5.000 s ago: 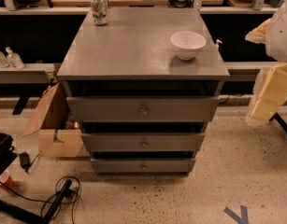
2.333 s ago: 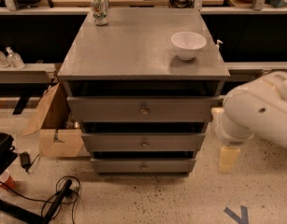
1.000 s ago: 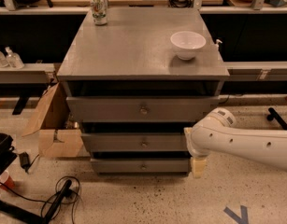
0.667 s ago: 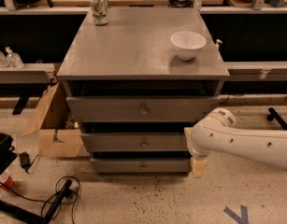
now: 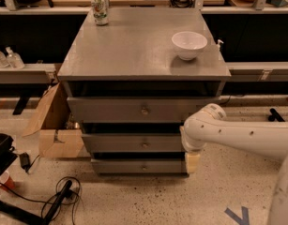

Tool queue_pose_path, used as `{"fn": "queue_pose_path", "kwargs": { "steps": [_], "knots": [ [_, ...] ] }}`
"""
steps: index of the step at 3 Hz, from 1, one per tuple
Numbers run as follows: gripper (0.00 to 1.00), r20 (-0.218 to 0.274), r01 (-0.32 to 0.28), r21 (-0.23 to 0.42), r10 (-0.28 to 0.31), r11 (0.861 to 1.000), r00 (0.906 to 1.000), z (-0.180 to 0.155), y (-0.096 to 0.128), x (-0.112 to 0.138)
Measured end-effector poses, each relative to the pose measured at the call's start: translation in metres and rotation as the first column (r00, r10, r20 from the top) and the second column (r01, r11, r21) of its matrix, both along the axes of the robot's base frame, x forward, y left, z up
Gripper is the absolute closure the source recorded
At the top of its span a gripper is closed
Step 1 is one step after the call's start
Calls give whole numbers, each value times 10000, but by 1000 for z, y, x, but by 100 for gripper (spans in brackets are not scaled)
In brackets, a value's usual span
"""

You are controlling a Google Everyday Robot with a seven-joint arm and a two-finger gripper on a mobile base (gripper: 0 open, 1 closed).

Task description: Open middle drawer

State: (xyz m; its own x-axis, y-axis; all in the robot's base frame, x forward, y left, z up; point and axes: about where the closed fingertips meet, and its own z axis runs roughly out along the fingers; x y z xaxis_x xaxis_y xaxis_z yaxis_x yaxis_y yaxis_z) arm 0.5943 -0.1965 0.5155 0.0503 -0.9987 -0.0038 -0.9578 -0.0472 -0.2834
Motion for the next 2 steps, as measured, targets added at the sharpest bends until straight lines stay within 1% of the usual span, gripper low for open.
{"fn": "queue_pose_path", "kwargs": {
  "steps": [1, 2],
  "knots": [
    [0, -199, -37, 114, 39, 9999, 9998, -11, 4, 18],
    [0, -355, -64, 82, 67, 9999, 9993, -23, 9, 33]
  ]
}}
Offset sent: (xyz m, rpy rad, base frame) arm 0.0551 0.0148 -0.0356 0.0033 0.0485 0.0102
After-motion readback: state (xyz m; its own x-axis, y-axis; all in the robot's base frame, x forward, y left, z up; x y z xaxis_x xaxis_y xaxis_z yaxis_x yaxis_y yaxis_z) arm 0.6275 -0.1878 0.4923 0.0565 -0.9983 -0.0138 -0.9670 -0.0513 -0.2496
